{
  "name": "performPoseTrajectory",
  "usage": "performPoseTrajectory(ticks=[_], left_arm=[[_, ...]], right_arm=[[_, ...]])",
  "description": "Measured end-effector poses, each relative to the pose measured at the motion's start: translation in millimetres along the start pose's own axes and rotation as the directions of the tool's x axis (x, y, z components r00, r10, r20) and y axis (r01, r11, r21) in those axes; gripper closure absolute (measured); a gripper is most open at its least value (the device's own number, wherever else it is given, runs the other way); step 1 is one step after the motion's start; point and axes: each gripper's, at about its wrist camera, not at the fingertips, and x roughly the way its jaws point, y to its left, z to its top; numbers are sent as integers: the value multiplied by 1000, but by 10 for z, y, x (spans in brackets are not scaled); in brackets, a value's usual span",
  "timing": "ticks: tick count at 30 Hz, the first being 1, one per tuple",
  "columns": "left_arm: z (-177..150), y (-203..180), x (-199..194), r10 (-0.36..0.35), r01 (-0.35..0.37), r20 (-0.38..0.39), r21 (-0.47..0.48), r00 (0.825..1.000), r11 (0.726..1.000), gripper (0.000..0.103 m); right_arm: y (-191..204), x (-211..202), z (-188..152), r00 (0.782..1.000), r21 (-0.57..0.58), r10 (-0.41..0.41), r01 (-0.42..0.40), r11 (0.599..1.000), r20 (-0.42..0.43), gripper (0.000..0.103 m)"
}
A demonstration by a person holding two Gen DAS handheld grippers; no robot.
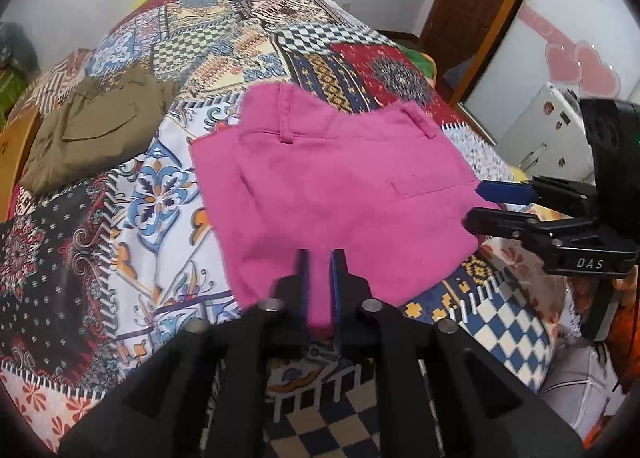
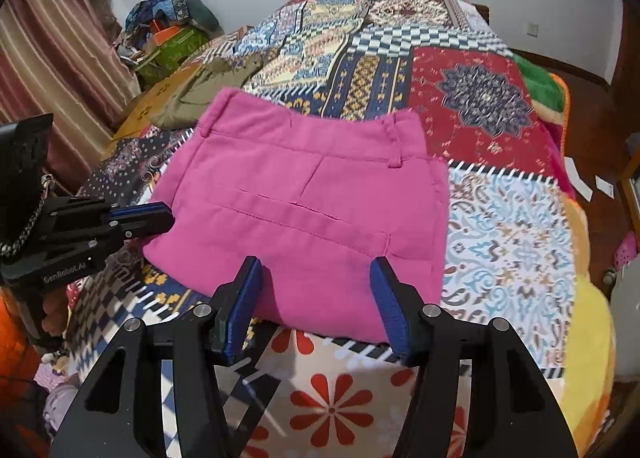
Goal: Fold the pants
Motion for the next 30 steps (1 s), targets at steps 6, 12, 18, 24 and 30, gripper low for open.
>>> performPoseTrajectory(ticks=[6, 12, 18, 24, 30], left_arm=[[115, 308, -294, 55, -48, 83, -83, 995, 995, 26], [221, 584, -149, 8, 2, 42, -222, 999, 975, 24], [316, 573, 175, -79, 72, -15, -265, 997, 961, 24], [316, 617, 428, -176, 149, -48, -342, 983, 928, 22], [393, 547, 508, -179, 153, -50, -326, 983, 933, 22]], right_arm=[[-172, -269, 138, 995, 18, -59, 58, 998, 82, 45], [-426, -169, 227, 995, 72, -84, 79, 994, 61, 32], [-603, 120, 202, 998, 113, -58, 59, 992, -15, 32], [-702, 343, 171, 998, 159, 6, 4, 987, -59, 32], [-769, 463, 204, 994, 209, 88, -72, 975, -69, 27]])
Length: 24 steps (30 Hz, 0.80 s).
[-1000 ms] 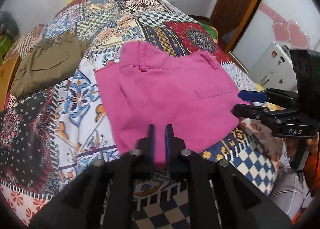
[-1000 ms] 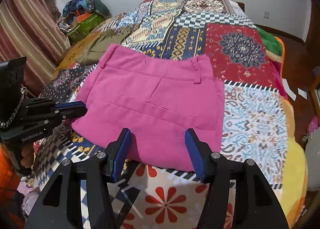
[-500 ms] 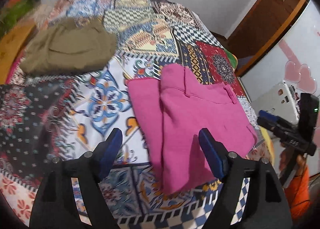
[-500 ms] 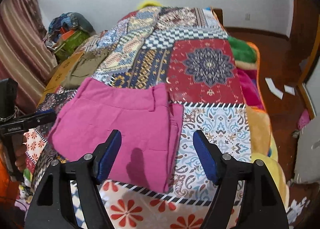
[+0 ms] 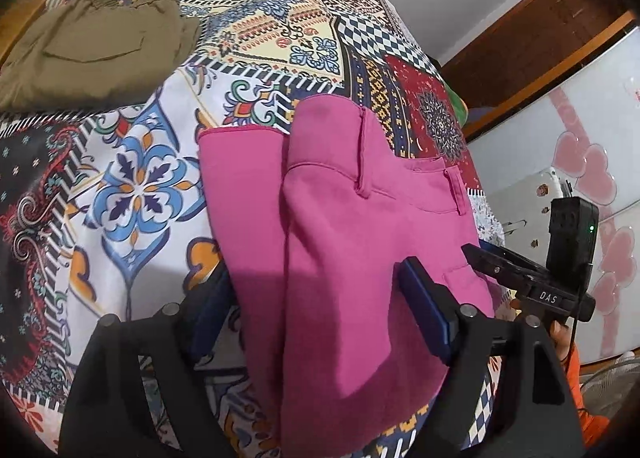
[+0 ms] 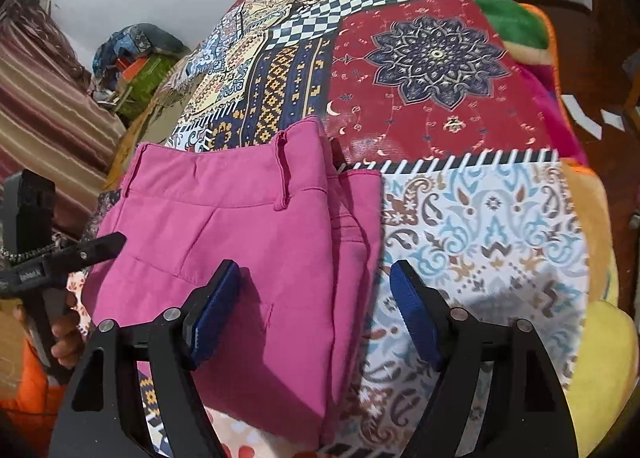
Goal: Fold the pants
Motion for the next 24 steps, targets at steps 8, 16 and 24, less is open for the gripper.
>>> performPoseTrajectory(ticks=[8, 16, 24], left_arm=[[25, -68, 34, -22, 22, 8, 12, 1000, 1000, 41], [-17, -139, -123, -18, 17, 39, 39, 999, 999, 73], [-45, -247, -429, -3, -5, 99, 85, 995, 996, 78]], right_arm=[[90, 5, -11, 1000, -24, 30, -30, 999, 8, 52], [239, -118, 2, 998, -59, 21, -18, 998, 53, 81], [488, -375, 61, 994, -104, 34, -23, 994, 104, 86]])
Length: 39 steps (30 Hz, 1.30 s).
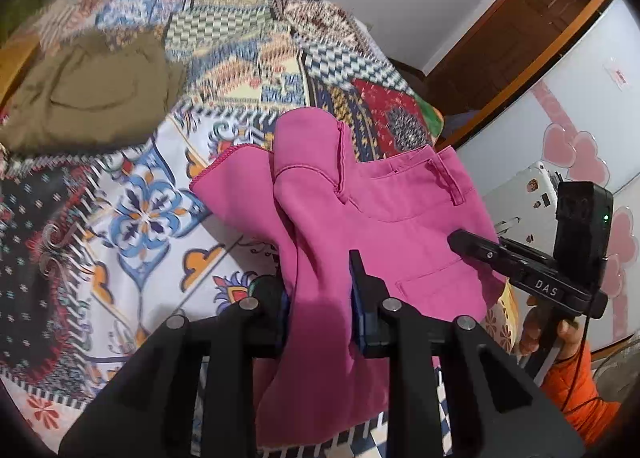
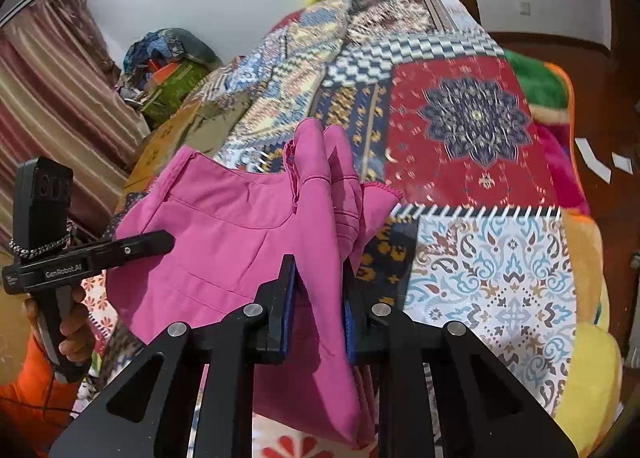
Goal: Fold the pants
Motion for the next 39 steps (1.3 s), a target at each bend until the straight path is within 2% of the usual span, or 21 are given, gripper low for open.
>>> performPoseTrajectory(ticks=[9, 15, 20, 22, 30, 36, 39], left_arm=[[148, 113, -671, 26, -29, 130, 25, 991, 999, 78], [353, 303, -1187, 59, -67, 230, 28, 971, 997, 78], [613, 697, -1537, 50, -45, 293, -24, 955, 999, 78], [729, 862, -1652, 67, -59, 317, -32, 946, 998, 78], [1128, 1433, -1752, 150, -141, 351, -52, 924, 989, 78], [1456, 1946, -1493, 189, -185, 330, -44, 925, 982, 78], [1583, 2232, -1280, 194, -181, 301, -71, 934, 981, 78]], right_arm=[[587, -179, 345, 995, -93, 25, -16, 996, 97, 86], [992, -109, 643, 987, -155, 68, -45, 987, 148, 86], [1310, 15, 913, 976, -197, 116, -79, 977, 186, 86], [1432, 103, 1031, 971, -211, 137, -95, 973, 194, 86], [1793, 661, 1468, 963, -238, 187, -138, 961, 196, 86], [1874, 1222, 1693, 968, -220, 181, -140, 965, 177, 86], [1867, 1457, 1718, 972, -199, 173, -140, 970, 157, 86]])
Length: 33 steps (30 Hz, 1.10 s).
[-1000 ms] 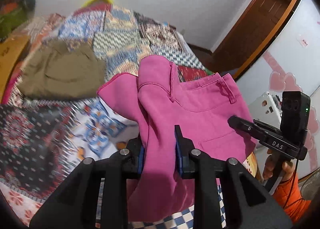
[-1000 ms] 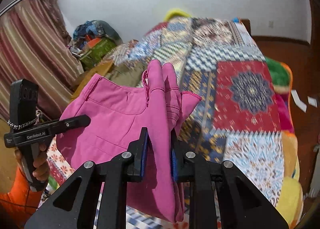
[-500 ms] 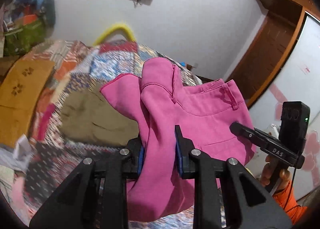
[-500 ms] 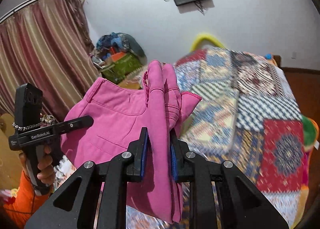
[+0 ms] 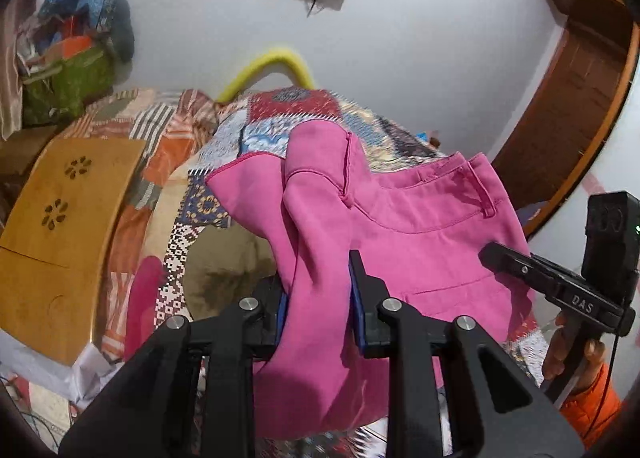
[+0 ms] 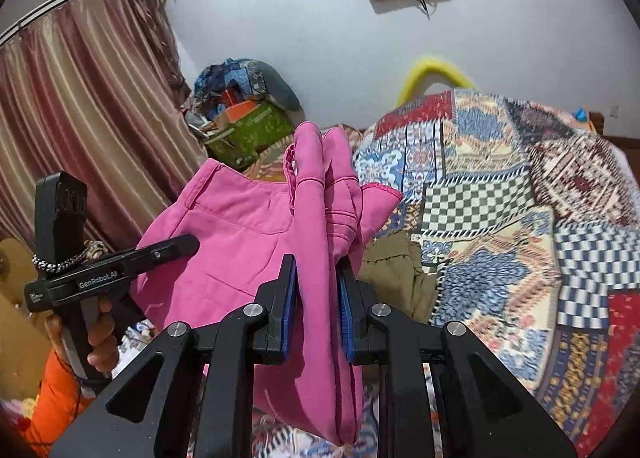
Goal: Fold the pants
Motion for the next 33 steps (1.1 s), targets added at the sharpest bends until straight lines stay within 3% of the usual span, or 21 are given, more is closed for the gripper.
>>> performPoseTrajectory(ticks=[4, 14, 17, 19, 22, 28, 33], left_arm=[[14, 303, 418, 2, -3, -39, -31, 999, 1000, 78], [-179, 744, 1356, 115, -120, -154, -24, 981, 992, 77], [-216, 832, 1390, 104, -112, -156, -48, 982, 993, 70], [-241, 876, 1395, 135, -147, -167, -62, 977, 987, 54], [-252, 884, 1379, 185, -196, -170, -48, 968, 979, 40], [-230, 762, 1155, 254, -253, -162, 29, 953, 967, 38], [-201, 500, 783, 272, -265, -107, 72, 956, 961, 38]], right_arm=[[-142, 394, -33, 999, 30, -15, 16, 999, -42, 86], [-531, 1043, -245, 986, 88, -71, 85, 992, -149, 88], [-538, 1087, -283, 980, 60, -98, 110, 992, -173, 88], [-548, 1129, -307, 974, 45, -114, 125, 991, -195, 88], [-551, 1200, -356, 963, 10, -146, 152, 988, -225, 87], [-454, 1172, -356, 945, -81, -218, 204, 976, -243, 86], [-230, 690, -202, 963, -136, -225, 206, 969, -150, 79]])
